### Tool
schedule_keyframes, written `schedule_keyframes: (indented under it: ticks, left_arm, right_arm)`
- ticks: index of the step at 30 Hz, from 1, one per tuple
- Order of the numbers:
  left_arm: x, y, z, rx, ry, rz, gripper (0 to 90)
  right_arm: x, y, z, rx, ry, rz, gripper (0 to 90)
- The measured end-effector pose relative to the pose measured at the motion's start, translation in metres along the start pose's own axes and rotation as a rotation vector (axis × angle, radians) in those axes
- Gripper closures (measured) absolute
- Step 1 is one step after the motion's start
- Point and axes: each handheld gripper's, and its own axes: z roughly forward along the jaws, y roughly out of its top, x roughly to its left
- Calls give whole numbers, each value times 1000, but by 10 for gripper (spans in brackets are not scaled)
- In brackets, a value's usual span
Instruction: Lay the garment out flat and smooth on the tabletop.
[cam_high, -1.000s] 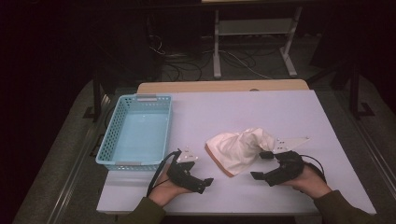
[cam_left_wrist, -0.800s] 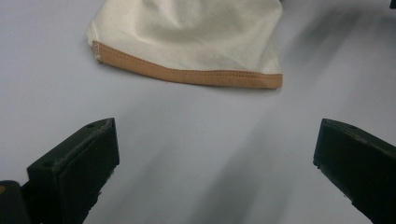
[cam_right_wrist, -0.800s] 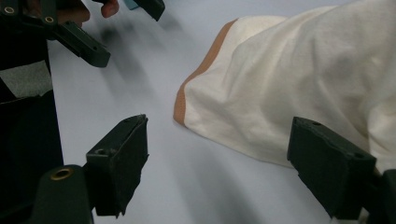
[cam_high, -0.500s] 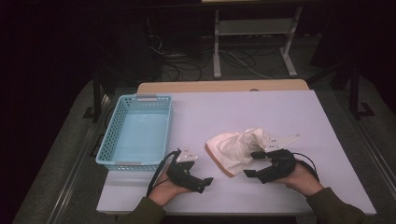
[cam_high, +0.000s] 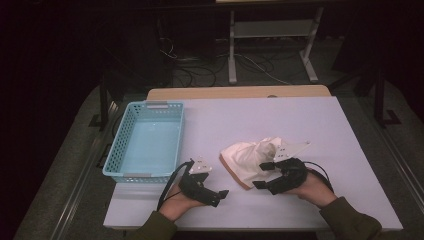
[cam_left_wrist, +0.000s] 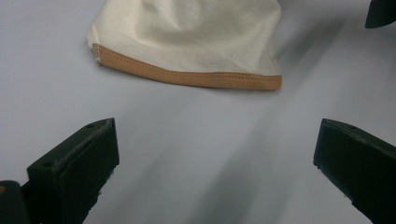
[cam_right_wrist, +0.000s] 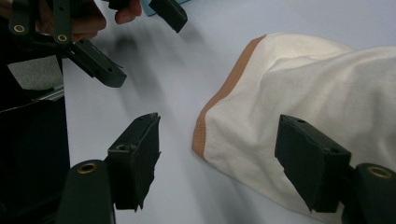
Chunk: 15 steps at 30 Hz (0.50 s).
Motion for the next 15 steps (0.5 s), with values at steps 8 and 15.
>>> schedule_keyframes:
  ticks: [8,15]
  left_arm:
    - [0,0,0,1,-1,-3,0]
    - [0,0,0,0,1,-3,0]
  right_arm:
    - [1,5,5,2,6,-12,323]
    - [1,10,10,4,9,-16,336]
